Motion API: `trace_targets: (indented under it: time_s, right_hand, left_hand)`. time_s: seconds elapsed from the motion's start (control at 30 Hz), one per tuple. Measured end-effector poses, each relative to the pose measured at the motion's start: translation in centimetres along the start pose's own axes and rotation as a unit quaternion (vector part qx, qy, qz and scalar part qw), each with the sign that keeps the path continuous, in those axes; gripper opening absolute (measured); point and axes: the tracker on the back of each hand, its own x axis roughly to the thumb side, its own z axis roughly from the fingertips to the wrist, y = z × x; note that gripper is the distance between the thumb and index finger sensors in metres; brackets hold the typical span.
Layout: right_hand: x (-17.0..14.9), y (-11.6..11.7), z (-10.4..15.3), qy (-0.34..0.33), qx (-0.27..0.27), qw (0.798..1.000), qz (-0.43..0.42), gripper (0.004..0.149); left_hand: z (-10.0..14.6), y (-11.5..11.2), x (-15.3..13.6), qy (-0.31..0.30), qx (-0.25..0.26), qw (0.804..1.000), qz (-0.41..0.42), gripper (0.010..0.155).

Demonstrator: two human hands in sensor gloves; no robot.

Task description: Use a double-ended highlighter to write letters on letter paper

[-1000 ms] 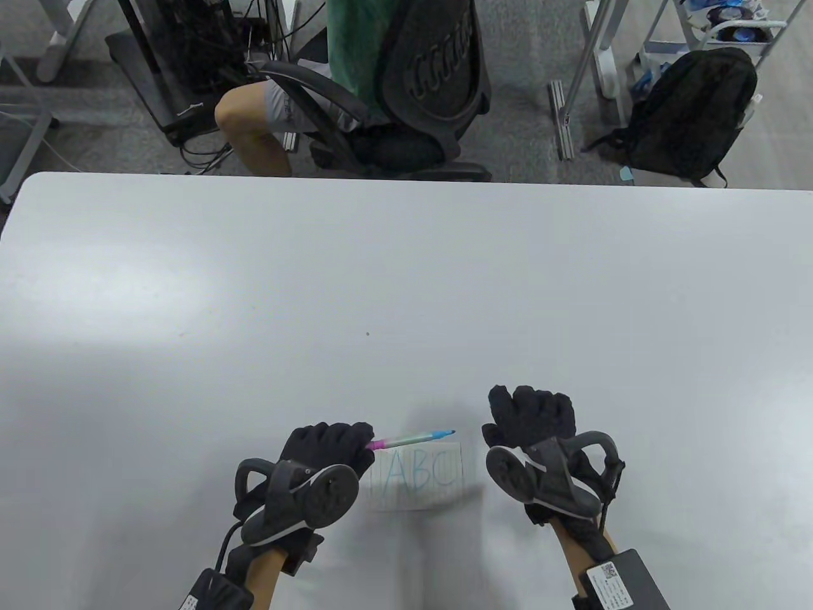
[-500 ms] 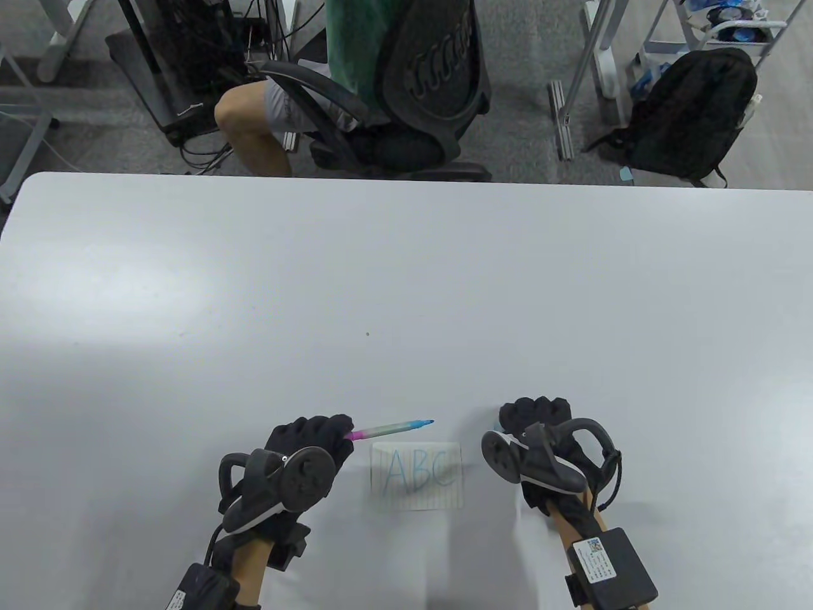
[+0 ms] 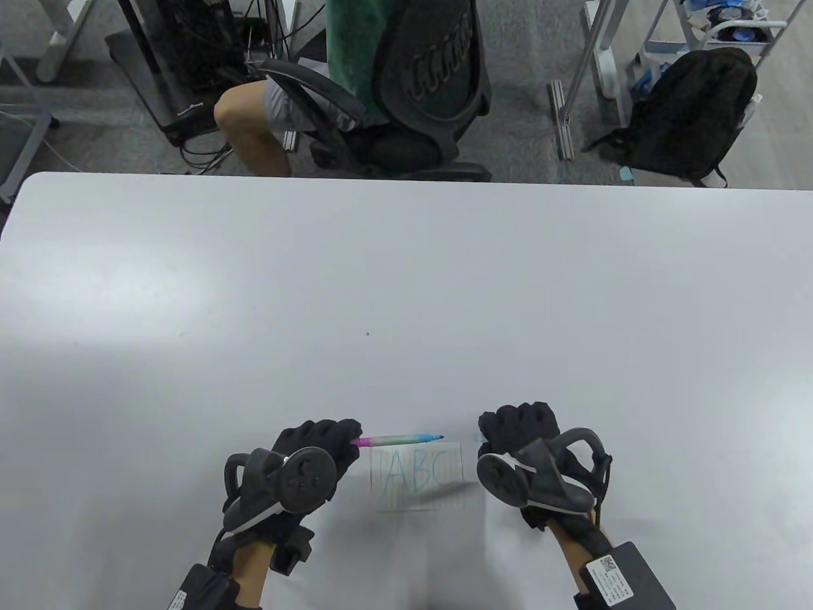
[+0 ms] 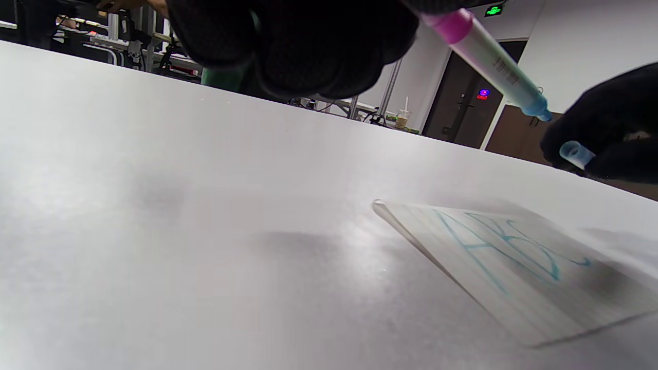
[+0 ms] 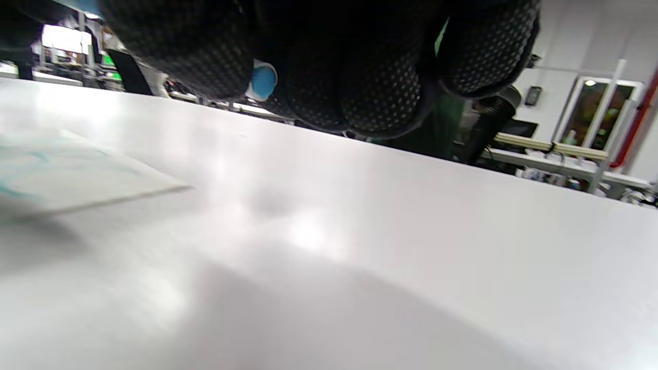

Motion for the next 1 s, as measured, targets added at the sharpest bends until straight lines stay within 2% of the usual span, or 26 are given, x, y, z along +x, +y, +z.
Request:
trace_targets:
  time_s: [0.13, 0.8, 0.9, 1.0]
  right_hand:
    - [1.2, -0.3, 0.2, -0.012, -0.01, 1.0, 0.009, 0.052]
    - [2.2, -0.5, 0.7, -0.024, -0.024, 0.999, -0.021, 0.051]
    - [2.7, -0.7, 0.7, -0.037, -0.033, 0.998, -0.035, 0.051]
    - [3.1, -0.6, 1.3, -0.06, -0.053, 0.997, 0.0, 0.052]
  left_hand:
    - [0.1, 0.0, 0.6, -0.011, -0.002, 1.0, -0.003, 0.05]
    - [0.1, -0.5, 1.1, -0.022, -0.01, 1.0, -0.003, 0.05]
    - [0.0, -0.8, 1.7, -0.031, -0.025, 0.999, -0.005, 0.05]
    - [0.0, -1.0, 2.1, -0.033, -0.023, 0.998, -0.037, 0.051]
